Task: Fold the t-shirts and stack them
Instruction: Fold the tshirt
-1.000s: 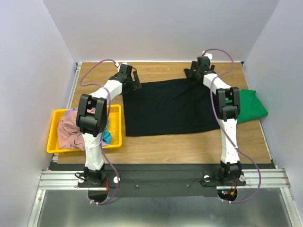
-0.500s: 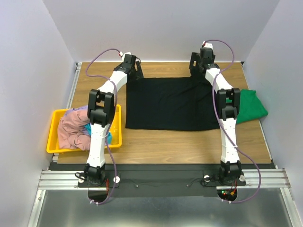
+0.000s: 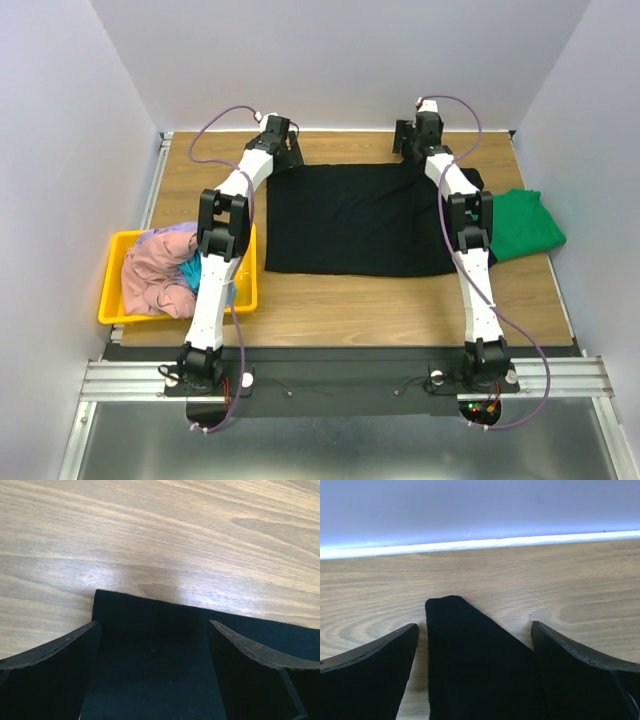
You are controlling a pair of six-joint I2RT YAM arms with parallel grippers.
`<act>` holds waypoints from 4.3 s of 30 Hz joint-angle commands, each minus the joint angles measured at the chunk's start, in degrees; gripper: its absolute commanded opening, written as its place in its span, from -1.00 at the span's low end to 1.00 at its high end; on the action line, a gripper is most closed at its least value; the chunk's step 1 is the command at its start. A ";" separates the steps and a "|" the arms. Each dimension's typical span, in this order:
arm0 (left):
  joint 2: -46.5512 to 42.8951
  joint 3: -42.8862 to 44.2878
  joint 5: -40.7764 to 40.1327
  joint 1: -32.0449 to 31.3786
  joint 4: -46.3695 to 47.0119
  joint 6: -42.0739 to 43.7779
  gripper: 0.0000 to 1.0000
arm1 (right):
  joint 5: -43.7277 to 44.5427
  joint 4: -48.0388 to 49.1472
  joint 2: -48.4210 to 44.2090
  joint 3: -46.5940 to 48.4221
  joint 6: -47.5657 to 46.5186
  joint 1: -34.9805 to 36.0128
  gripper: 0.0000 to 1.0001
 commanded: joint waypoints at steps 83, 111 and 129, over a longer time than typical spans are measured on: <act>-23.94 -29.51 -2.23 0.35 19.29 -0.87 -1.00 | 0.71 23.51 -31.13 -42.62 -11.81 3.38 -0.99; -34.40 -51.22 -4.43 0.35 24.39 -1.92 -1.00 | 10.38 24.92 -56.72 -77.96 -4.52 7.25 -0.95; -33.52 -53.42 -5.31 0.35 20.70 -4.64 -1.00 | 27.77 24.48 -62.16 -85.96 12.00 10.67 -0.86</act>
